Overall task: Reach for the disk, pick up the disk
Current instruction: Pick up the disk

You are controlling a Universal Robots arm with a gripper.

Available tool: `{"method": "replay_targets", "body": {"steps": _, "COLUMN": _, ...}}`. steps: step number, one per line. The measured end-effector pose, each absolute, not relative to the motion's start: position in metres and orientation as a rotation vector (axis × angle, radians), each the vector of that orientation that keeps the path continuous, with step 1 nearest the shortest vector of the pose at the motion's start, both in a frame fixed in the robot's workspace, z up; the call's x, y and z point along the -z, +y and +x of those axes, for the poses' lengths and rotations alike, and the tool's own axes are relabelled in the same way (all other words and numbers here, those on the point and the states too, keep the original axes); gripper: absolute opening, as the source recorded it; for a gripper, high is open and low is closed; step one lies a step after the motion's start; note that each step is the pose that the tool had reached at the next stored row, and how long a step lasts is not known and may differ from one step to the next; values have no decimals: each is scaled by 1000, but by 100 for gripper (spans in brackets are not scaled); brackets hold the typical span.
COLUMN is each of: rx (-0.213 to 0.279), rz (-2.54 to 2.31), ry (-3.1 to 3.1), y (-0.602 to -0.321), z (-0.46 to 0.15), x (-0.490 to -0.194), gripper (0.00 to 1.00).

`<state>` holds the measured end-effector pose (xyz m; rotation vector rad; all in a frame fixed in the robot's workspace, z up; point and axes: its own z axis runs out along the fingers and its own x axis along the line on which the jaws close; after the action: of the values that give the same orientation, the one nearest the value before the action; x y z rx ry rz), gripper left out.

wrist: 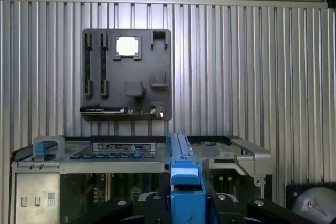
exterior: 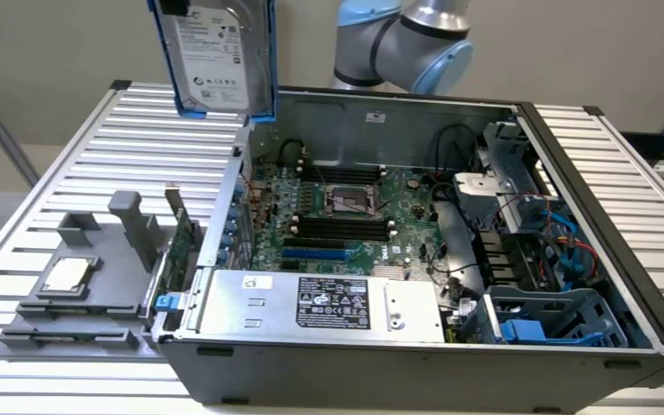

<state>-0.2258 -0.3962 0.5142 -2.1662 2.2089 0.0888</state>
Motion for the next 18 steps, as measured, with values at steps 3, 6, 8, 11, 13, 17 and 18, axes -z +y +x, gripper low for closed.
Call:
{"method": "replay_targets", "body": {"steps": 3, "rx": -94, "rz": -2164, "ry": 2206, "y": -397, "z": -212, "x": -514, "gripper": 33}}
{"method": "replay_targets", "body": {"steps": 6, "rx": -100, "rz": -2161, "ry": 2204, "y": -398, "z": -198, "x": -514, "gripper": 33}}
{"method": "replay_targets", "body": {"steps": 8, "rx": -102, "rz": -2160, "ry": 2203, "y": -400, "z": -189, "x": -514, "gripper": 33}}
{"method": "replay_targets", "body": {"steps": 11, "rx": -102, "rz": -2160, "ry": 2202, "y": -402, "z": -176, "x": -514, "gripper": 33}}
{"method": "replay_targets", "body": {"steps": 13, "rx": -102, "rz": -2160, "ry": 2203, "y": -405, "z": -166, "x": -514, "gripper": 33}}
{"method": "replay_targets", "body": {"steps": 17, "rx": -102, "rz": -2160, "ry": 2202, "y": -412, "z": -148, "x": -514, "gripper": 33}}
{"method": "replay_targets", "body": {"steps": 18, "rx": -102, "rz": -2159, "ry": 2202, "y": -413, "z": -144, "x": -514, "gripper": 33}}
